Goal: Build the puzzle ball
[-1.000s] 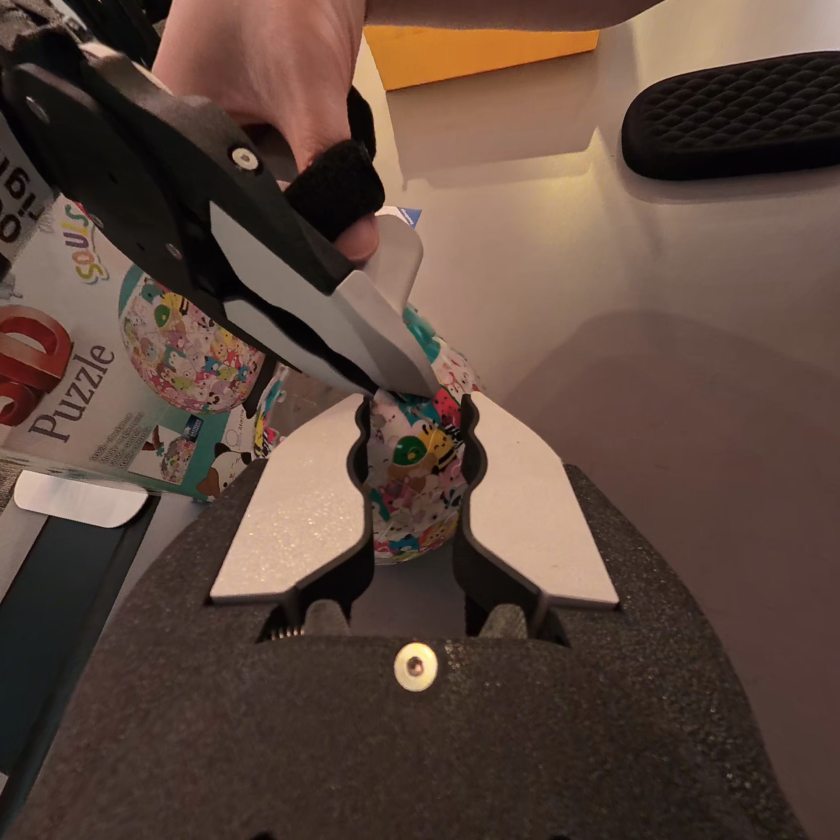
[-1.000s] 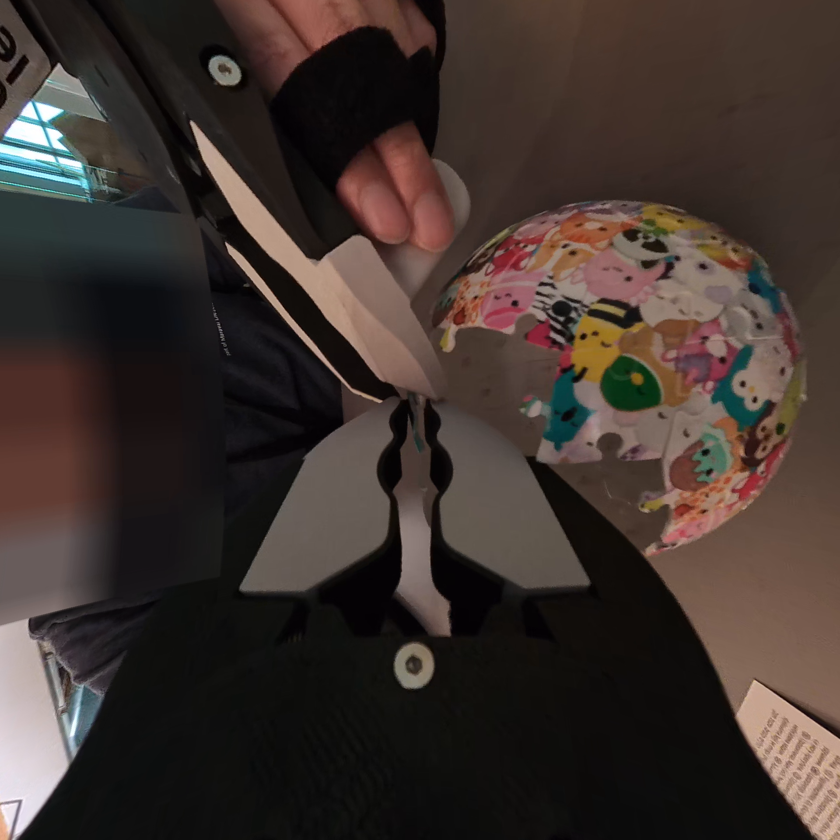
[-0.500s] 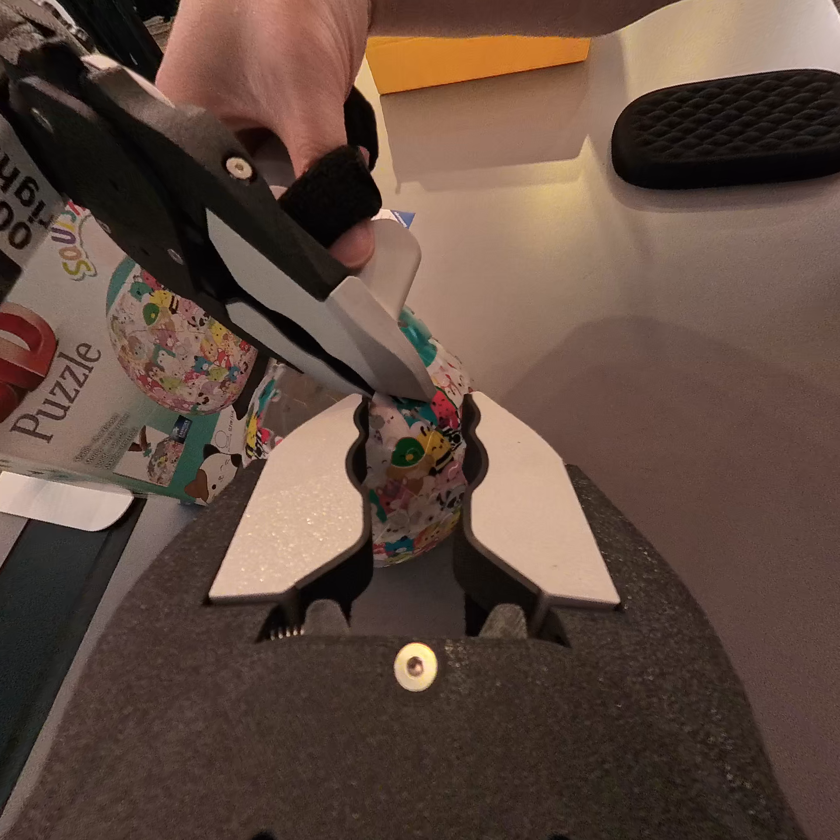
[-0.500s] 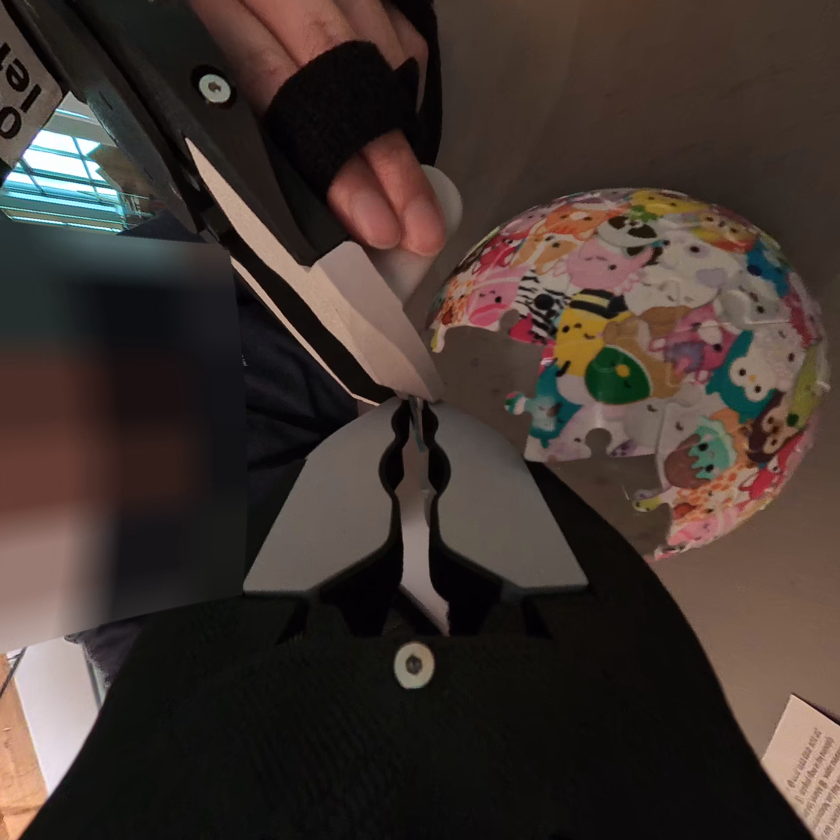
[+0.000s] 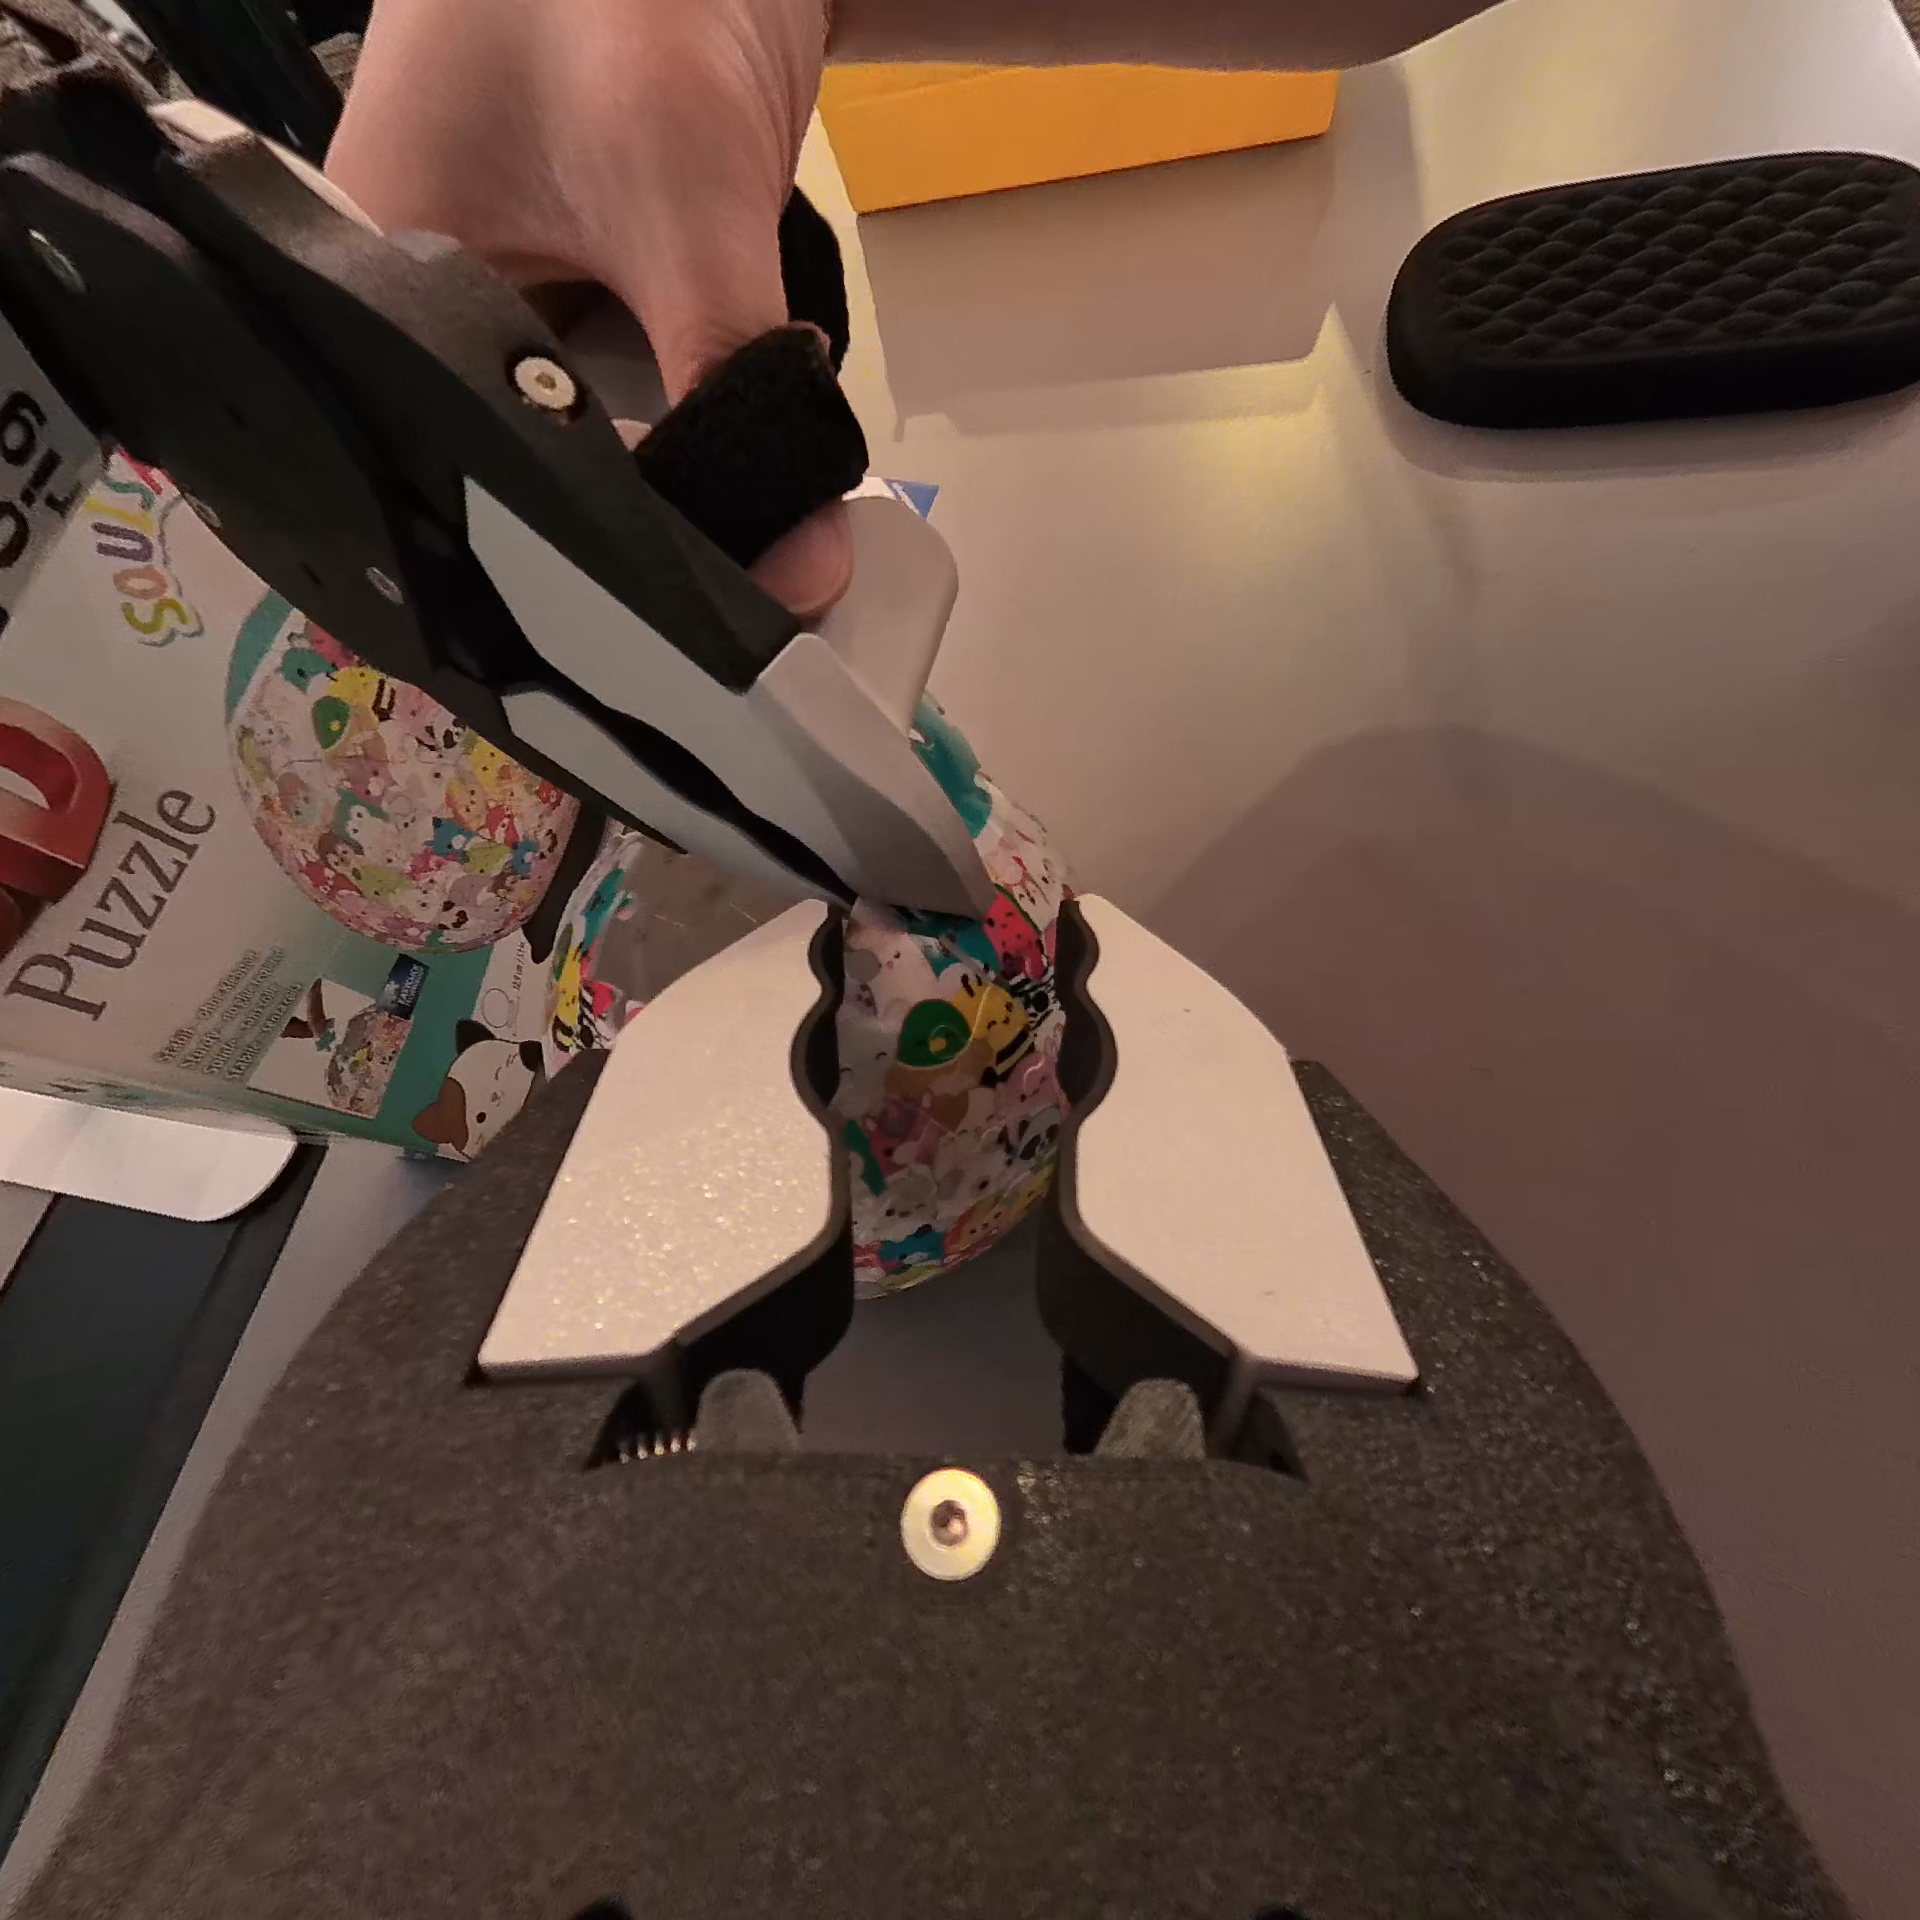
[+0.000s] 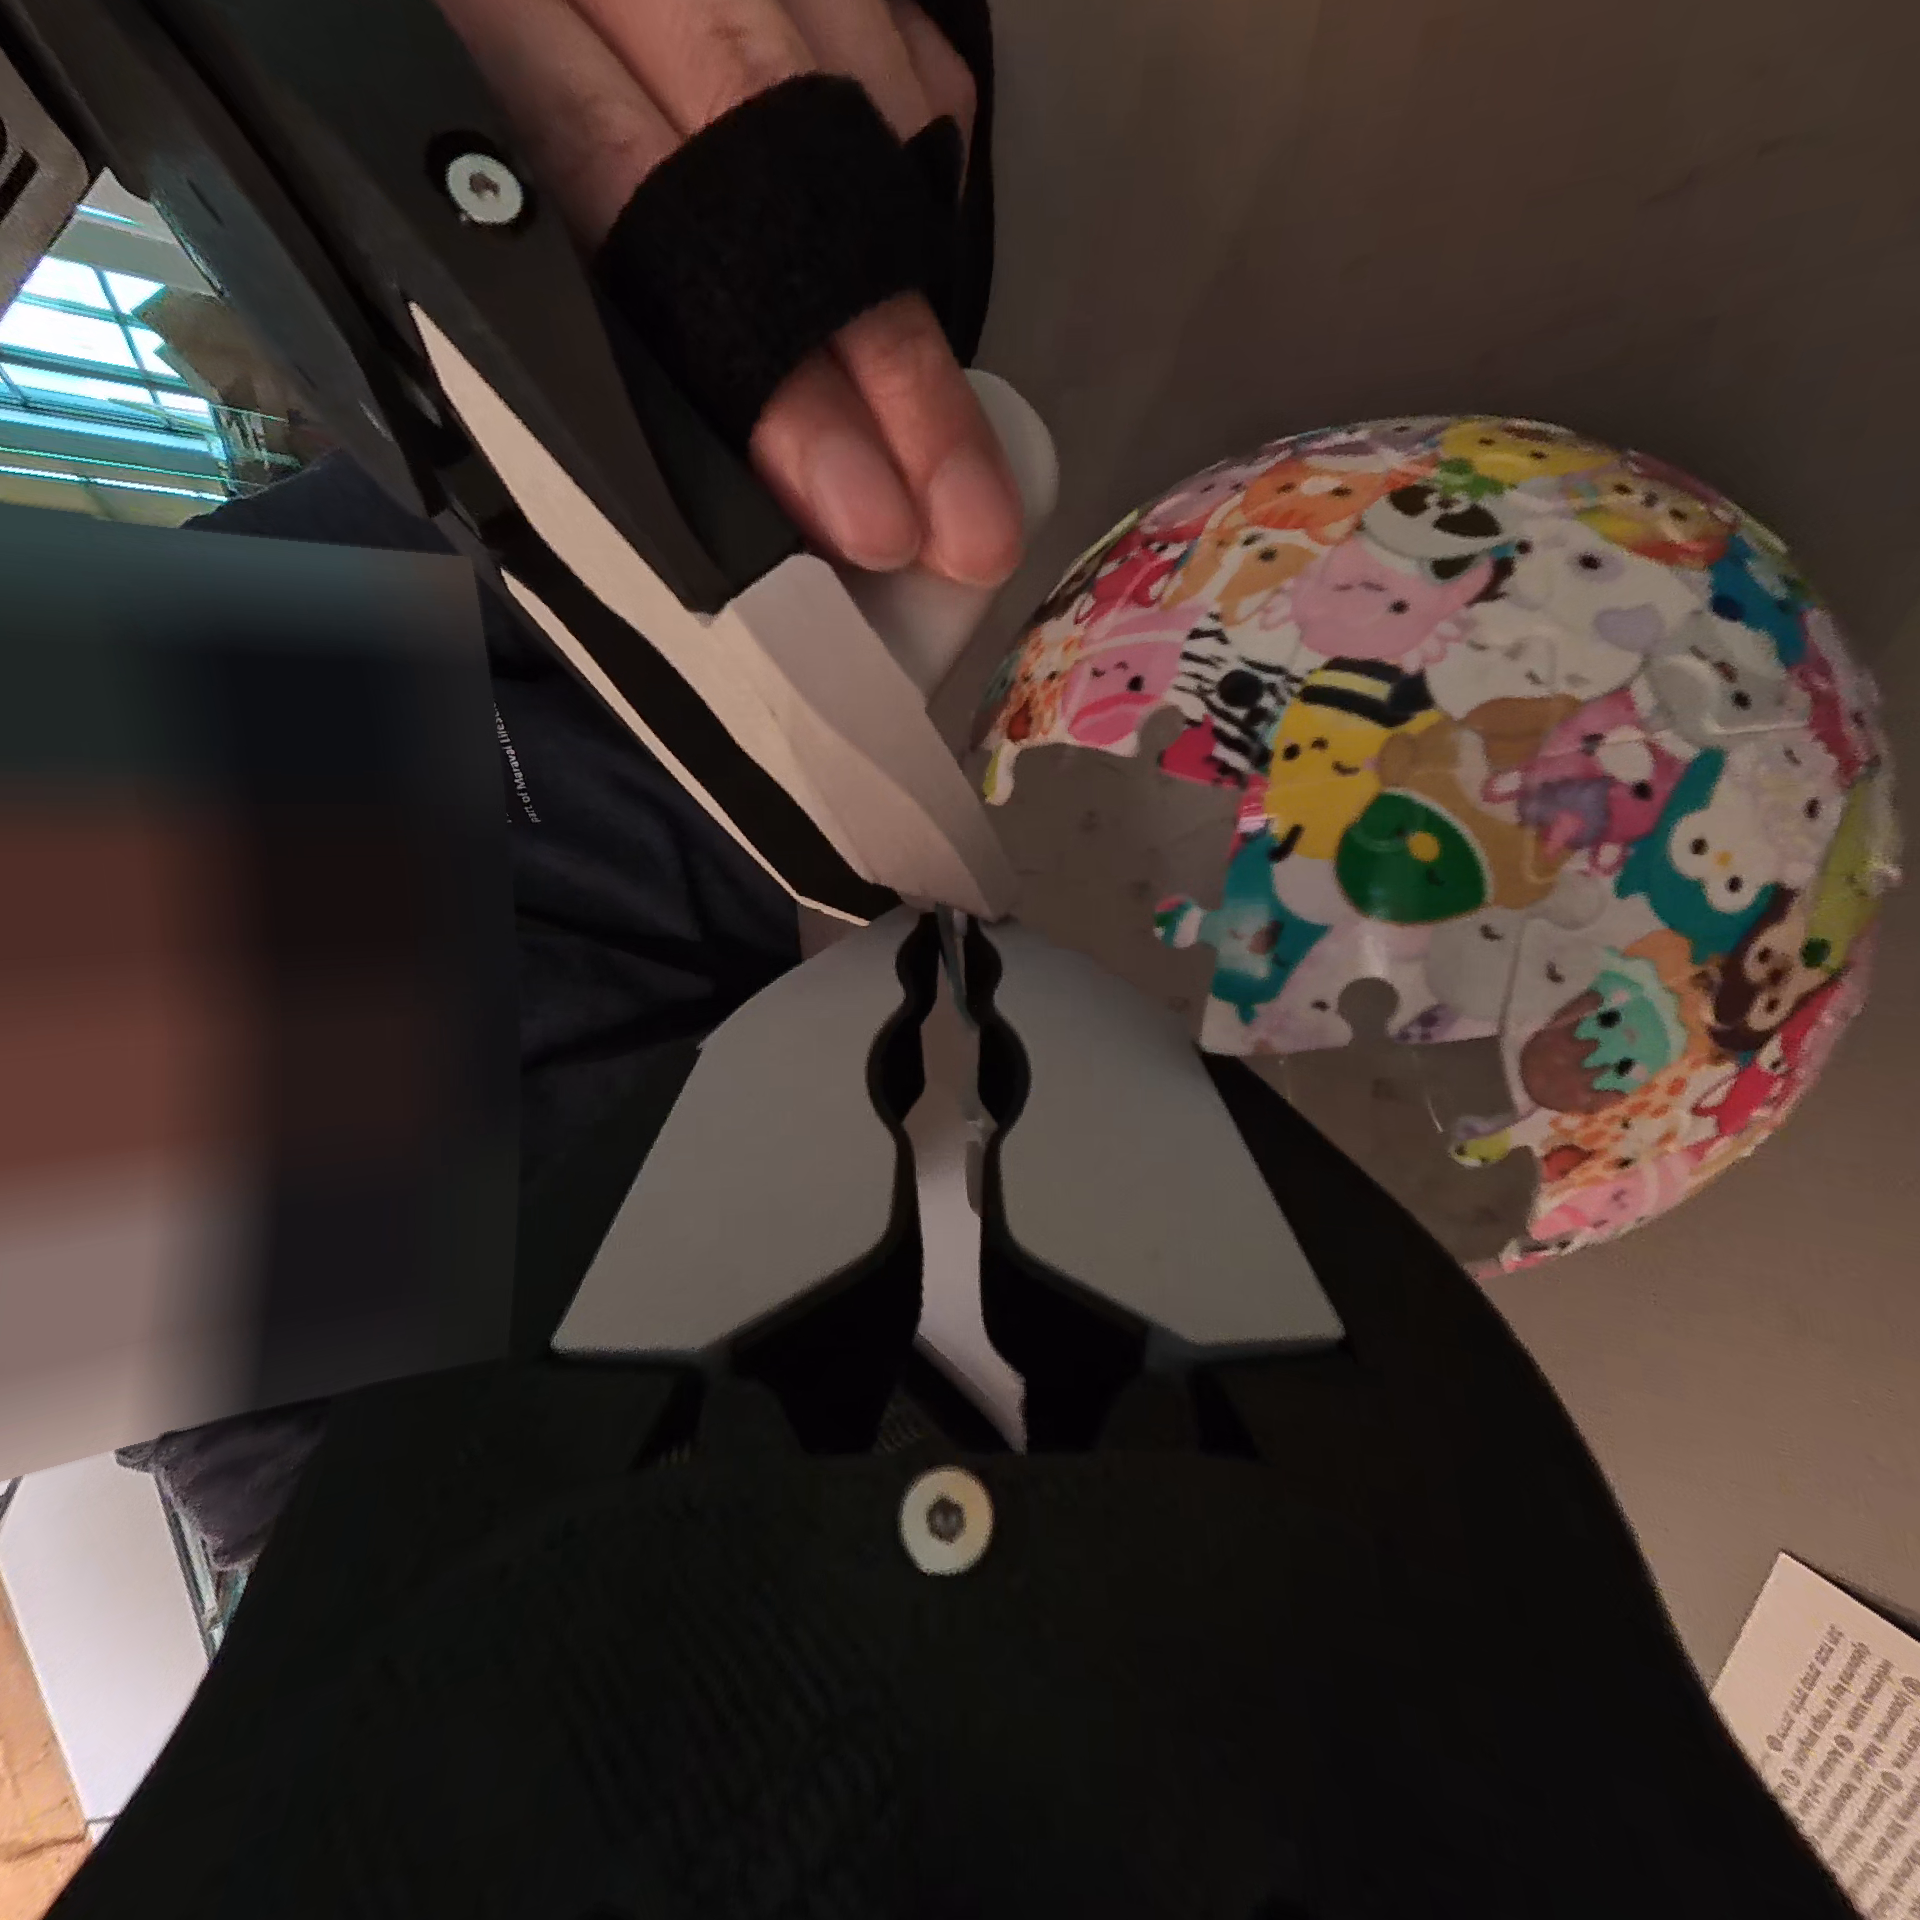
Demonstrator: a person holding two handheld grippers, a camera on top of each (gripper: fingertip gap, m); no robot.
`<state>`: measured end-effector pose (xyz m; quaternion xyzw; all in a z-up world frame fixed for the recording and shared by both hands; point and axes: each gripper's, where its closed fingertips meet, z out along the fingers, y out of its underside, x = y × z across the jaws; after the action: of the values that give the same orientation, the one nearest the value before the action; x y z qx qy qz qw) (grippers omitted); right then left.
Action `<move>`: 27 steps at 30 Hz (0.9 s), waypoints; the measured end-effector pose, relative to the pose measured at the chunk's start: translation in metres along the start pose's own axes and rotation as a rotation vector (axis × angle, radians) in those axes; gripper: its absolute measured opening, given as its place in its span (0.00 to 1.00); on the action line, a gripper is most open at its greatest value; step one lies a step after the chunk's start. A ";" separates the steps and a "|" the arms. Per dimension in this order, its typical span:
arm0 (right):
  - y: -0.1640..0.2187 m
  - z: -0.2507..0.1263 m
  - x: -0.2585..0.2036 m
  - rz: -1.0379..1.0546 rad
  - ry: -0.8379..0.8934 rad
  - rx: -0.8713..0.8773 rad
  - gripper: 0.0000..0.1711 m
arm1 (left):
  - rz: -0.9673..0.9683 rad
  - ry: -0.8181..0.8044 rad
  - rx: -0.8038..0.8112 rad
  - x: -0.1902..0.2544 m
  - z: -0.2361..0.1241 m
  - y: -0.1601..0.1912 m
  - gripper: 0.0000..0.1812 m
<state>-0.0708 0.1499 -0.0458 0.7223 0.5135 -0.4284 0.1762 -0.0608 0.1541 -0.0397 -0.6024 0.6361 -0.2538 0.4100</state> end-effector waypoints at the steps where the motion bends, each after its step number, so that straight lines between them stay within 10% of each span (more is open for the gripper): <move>1: 0.000 0.000 0.000 -0.001 -0.003 -0.004 0.03 | 0.002 0.001 0.001 0.000 0.000 0.000 0.21; 27: -0.002 0.000 0.002 0.001 0.032 0.042 0.04 | -0.012 -0.001 0.003 -0.001 0.001 0.000 0.22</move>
<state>-0.0720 0.1514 -0.0469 0.7328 0.5068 -0.4274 0.1530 -0.0603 0.1550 -0.0403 -0.6057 0.6319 -0.2570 0.4095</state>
